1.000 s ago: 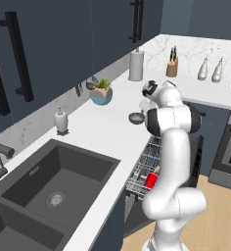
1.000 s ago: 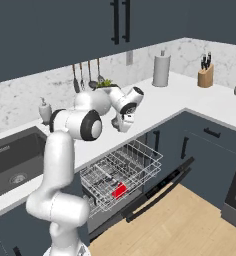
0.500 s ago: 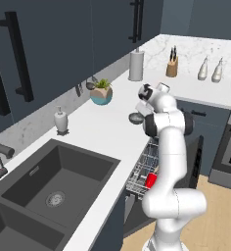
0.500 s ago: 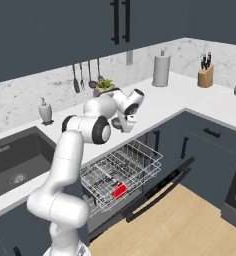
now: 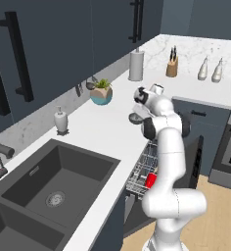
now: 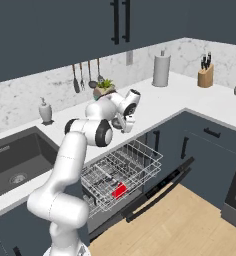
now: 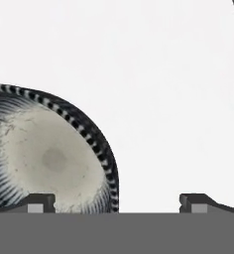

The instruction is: Pick up the cup and bowl from the counter, place them in the dishwasher, and close the dishwasher door.

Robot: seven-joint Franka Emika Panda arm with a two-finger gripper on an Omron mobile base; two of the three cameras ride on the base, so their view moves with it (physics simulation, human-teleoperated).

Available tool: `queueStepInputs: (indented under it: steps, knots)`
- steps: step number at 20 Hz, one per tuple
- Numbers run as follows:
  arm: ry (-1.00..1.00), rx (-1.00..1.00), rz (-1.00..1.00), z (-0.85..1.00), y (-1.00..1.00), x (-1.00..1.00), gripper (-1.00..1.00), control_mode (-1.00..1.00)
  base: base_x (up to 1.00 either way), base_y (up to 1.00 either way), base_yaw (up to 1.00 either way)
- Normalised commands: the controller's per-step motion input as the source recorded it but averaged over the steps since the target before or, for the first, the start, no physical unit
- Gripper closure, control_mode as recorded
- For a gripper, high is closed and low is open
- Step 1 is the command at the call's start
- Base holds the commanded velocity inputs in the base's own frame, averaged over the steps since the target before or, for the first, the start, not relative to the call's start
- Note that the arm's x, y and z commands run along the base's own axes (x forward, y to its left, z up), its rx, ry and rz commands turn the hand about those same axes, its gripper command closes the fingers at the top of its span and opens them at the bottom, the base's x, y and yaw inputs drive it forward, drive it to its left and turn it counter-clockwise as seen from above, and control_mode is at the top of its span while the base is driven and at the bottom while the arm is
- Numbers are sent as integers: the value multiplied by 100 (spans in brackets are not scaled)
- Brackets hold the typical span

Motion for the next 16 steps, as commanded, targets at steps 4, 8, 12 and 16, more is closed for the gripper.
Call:
queueStepInputs:
  steps: [4, 8, 12, 16]
  knots:
    - [0, -3, 0, -6, 0, 38, -100, -100, 0, 0, 0]
    - [0, 0, 0, 0, 0, 54, -100, -100, 0, 0, 0]
    - [0, 0, 0, -4, 0, 14, 100, -100, 0, 0, 0]
    - [-2, 0, 0, -1, 0, -28, 100, -100, 0, 0, 0]
